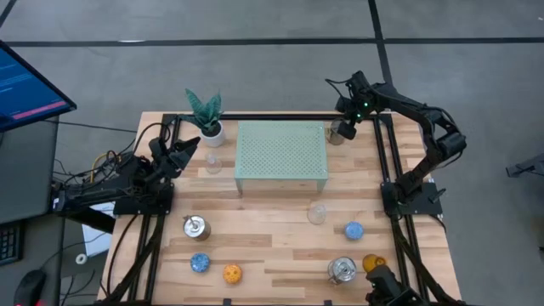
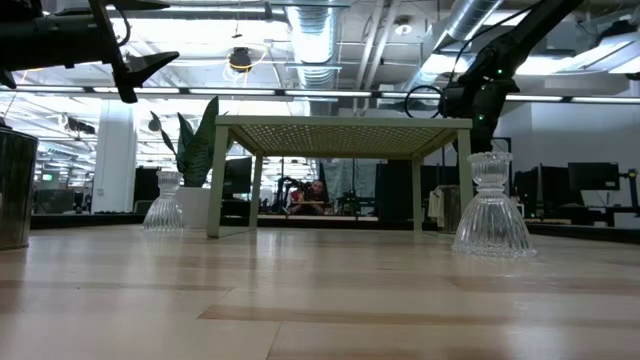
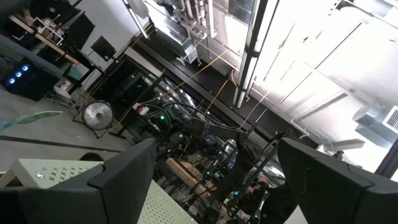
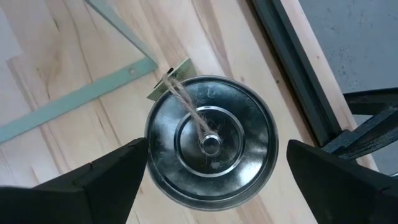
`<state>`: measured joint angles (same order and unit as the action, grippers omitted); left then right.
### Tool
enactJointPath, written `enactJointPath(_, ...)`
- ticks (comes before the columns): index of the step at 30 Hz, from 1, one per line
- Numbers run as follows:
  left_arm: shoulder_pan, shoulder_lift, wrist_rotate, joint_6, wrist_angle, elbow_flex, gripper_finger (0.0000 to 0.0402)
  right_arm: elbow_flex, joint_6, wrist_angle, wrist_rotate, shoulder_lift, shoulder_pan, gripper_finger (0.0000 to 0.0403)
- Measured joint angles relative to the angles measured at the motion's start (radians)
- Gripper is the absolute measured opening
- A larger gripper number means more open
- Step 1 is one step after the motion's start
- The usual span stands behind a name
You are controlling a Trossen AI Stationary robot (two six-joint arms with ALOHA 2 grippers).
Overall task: Pick & Place candle stick holders
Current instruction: Put the top silver scented candle on the shelf
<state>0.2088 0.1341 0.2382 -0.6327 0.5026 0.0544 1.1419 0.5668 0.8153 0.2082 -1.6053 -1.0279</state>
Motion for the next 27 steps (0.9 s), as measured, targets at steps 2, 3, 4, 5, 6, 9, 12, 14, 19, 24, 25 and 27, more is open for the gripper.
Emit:
enactJointPath(2, 0.0, 0.0, 0.0, 0.0, 0.0, 0.0, 0.0337, -0.001, 0.002, -0.003, 0.0, 0.005, 0.0, 0.0374)
enactJointPath(3, 0.0, 0.0, 0.0, 0.0, 0.0, 0.0, 0.0337, -0.001, 0.004, -0.006, -0.003, 0.009, 0.0, 0.0374)
enactJointPath(4, 0.0, 0.0, 0.0, 0.0, 0.0, 0.0, 0.0337, -0.002, 0.003, -0.01, -0.005, 0.015, 0.0, 0.0374)
enactJointPath(5, 0.0, 0.0, 0.0, 0.0, 0.0, 0.0, 0.0337, -0.002, -0.001, -0.012, -0.005, 0.021, 0.0, 0.0374)
enactJointPath(6, 0.0, 0.0, 0.0, 0.0, 0.0, 0.0, 0.0337, -0.002, -0.007, -0.012, -0.004, 0.025, 0.0, 0.0374)
enactJointPath(9, 0.0, 0.0, 0.0, 0.0, 0.0, 0.0, 0.0337, -0.002, -0.015, -0.012, -0.003, 0.033, -0.002, 0.0374)
enactJointPath(12, 0.0, 0.0, 0.0, 0.0, 0.0, 0.0, 0.0337, -0.002, -0.041, -0.015, -0.006, 0.035, -0.006, 0.0374)
enactJointPath(14, 0.0, 0.0, 0.0, 0.0, 0.0, 0.0, 0.0337, -0.002, -0.058, -0.014, -0.002, 0.036, -0.014, 0.0374)
enactJointPath(19, 0.0, 0.0, 0.0, 0.0, 0.0, 0.0, 0.0337, -0.002, -0.091, -0.04, 0.053, 0.036, -0.037, 0.0374)
enactJointPath(24, 0.0, 0.0, -0.001, 0.0, 0.0, 0.0, 0.0337, -0.002, -0.185, -0.05, 0.056, 0.036, -0.033, 0.0374)
enactJointPath(25, 0.0, 0.0, 0.0, 0.0, 0.0, 0.0, 0.0337, -0.002, -0.189, -0.045, 0.055, 0.036, -0.033, 0.0374)
enactJointPath(27, 0.0, 0.0, -0.001, 0.0, 0.0, 0.0, 0.0337, -0.002, -0.188, -0.046, 0.053, 0.036, -0.032, 0.0374)
